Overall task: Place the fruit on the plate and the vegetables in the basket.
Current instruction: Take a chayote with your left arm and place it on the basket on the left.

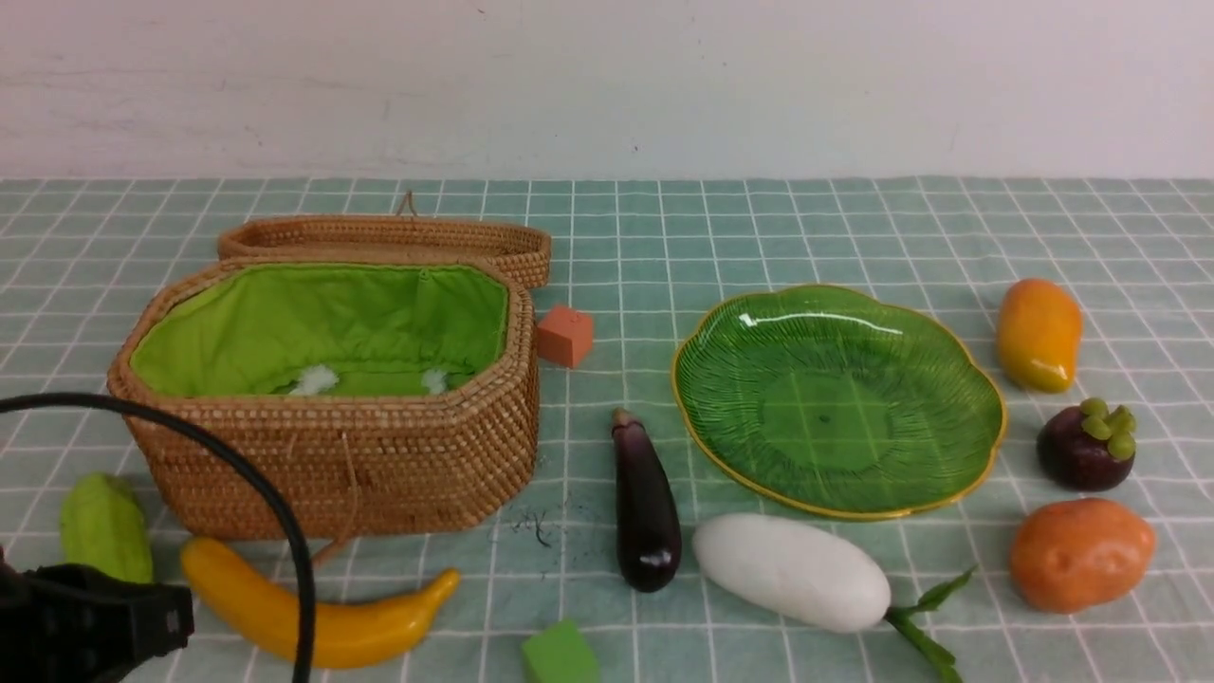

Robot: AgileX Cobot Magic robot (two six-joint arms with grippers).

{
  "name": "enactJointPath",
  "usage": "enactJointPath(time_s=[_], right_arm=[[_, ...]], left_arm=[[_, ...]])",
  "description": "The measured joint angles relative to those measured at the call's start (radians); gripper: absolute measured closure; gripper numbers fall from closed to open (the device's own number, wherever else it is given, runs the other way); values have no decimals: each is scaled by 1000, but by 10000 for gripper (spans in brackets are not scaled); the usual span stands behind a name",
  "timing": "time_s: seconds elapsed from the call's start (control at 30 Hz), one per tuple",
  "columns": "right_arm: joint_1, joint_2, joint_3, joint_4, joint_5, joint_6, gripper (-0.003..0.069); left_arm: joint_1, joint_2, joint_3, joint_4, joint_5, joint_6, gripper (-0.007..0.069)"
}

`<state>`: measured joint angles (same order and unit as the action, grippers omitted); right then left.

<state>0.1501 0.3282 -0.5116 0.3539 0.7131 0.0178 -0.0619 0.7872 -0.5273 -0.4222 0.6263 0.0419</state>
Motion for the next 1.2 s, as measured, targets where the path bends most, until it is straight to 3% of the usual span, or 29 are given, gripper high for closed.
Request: enactJointPath(time_s=[0.07,0.1,0.17,0.3,0.33,0.4,0.53,0.67,0.8,1.03,1.2], right_arm=[[25,120,-162,0,150,-78,624],[28,132,-162,0,150,-84,624],[44,275,-334,13,280,-152,626],[48,382,-468,50,329,-246,626],[48,411,-513,91,330,-306,624],[48,421,-538,158,329,-378,624],[50,419,-546,285,375,-515,624],[72,410,-546,323,410,-576,624],[154,388,-546,320,415,-590,624],[213,375,-547,314,419,-592,621],[216,375,-547,310,419,-592,617]], left_arm=[[0,48,-29,45,7,-35,638],[0,54,-33,50,9,-35,638],[0,114,-78,149,22,-109,638],[1,148,-108,328,28,-273,638],[8,156,-112,441,35,-390,638],[34,165,-112,530,50,-488,638],[134,200,-112,585,49,-559,638],[230,263,-112,499,15,-497,638],[326,388,-112,250,-22,-271,638],[367,476,-119,27,-71,-34,623],[379,496,-119,-3,-161,9,453]])
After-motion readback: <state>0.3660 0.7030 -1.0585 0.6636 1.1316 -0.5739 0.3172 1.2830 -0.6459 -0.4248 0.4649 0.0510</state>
